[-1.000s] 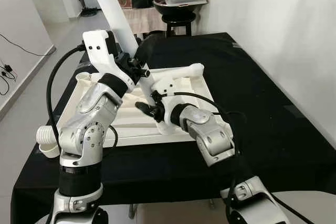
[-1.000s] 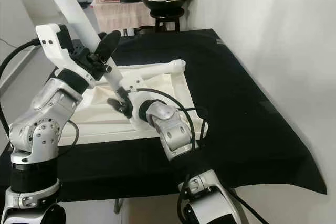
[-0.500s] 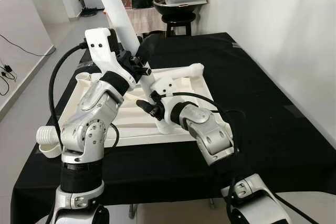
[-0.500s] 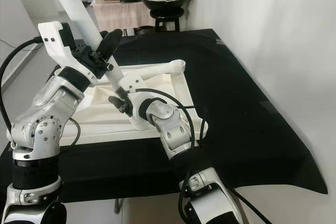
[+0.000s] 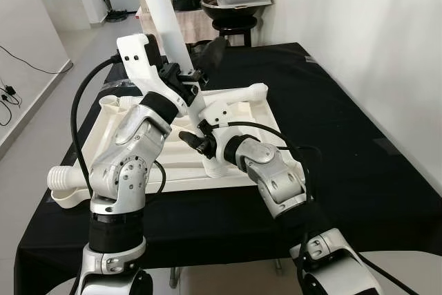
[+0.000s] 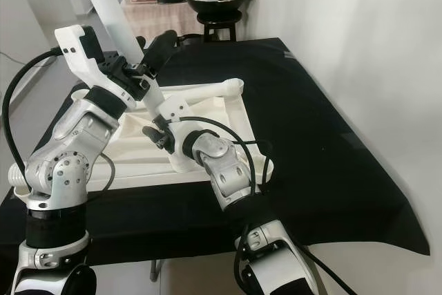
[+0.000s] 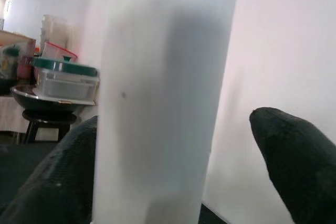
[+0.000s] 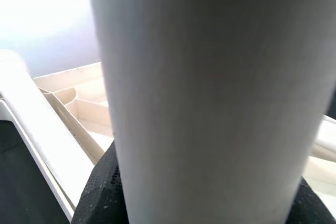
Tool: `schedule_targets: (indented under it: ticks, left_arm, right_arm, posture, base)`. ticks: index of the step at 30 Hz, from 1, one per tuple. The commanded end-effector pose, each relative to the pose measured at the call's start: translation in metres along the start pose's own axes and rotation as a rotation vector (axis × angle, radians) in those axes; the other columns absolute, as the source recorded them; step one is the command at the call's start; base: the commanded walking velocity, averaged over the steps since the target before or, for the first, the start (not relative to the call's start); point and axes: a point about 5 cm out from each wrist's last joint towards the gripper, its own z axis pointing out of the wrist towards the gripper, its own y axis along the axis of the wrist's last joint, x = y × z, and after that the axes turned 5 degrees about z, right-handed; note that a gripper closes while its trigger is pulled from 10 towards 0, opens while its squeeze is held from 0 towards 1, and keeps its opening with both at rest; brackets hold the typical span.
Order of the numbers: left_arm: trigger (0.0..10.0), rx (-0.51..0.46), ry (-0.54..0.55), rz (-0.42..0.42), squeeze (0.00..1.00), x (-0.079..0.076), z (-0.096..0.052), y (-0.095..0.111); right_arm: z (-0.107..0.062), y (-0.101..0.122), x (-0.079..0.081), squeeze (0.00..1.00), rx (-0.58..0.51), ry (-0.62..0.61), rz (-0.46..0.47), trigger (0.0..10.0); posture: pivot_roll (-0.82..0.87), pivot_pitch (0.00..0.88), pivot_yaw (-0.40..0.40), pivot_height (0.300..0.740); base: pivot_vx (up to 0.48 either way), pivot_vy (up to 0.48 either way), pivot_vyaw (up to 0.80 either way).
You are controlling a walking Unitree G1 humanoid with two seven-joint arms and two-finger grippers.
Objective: Building children table
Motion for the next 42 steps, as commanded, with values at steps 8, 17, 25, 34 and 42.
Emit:
schedule_targets:
  ticks: [8,17,25,34,42]
  left_arm:
    - [10.0,-0.055,0.019,0.048,1.00,0.016,-0.005,0.022]
    - [10.0,-0.033,0.104,0.156,1.00,0.042,-0.020,0.030]
    - [10.0,0.041,0.273,0.270,0.00,0.070,-0.038,0.021]
    - [10.0,0.213,0.378,0.449,0.00,0.068,-0.068,-0.017]
    - [10.0,0.332,0.319,0.403,0.00,0.050,-0.090,-0.051]
  right_arm:
    - [-0.005,0.011,-0.023,0.00,-0.059,-0.089,0.013,0.0]
    - [-0.028,0.025,-0.080,0.00,-0.200,-0.383,0.135,0.0]
    - [-0.033,0.022,-0.085,0.00,-0.222,-0.395,0.177,10.0]
    - [-0.049,0.009,-0.087,0.00,-0.269,-0.511,0.312,10.0]
    - [-0.055,-0.004,-0.055,0.00,-0.270,-0.399,0.273,10.0]
  posture:
    - [-0.07,0.000,0.061,0.740]
    - [-0.07,0.000,0.052,0.740]
    - [-0.07,0.000,0.053,0.740]
    - [-0.07,0.000,0.039,0.740]
    - [-0.07,0.000,0.045,0.740]
  base:
    - [0.000,0.000,0.00]
    - [0.000,0.000,0.00]
    - [0.000,0.000,0.00]
    - [0.000,0.000,0.00]
    - [0.000,0.000,0.00]
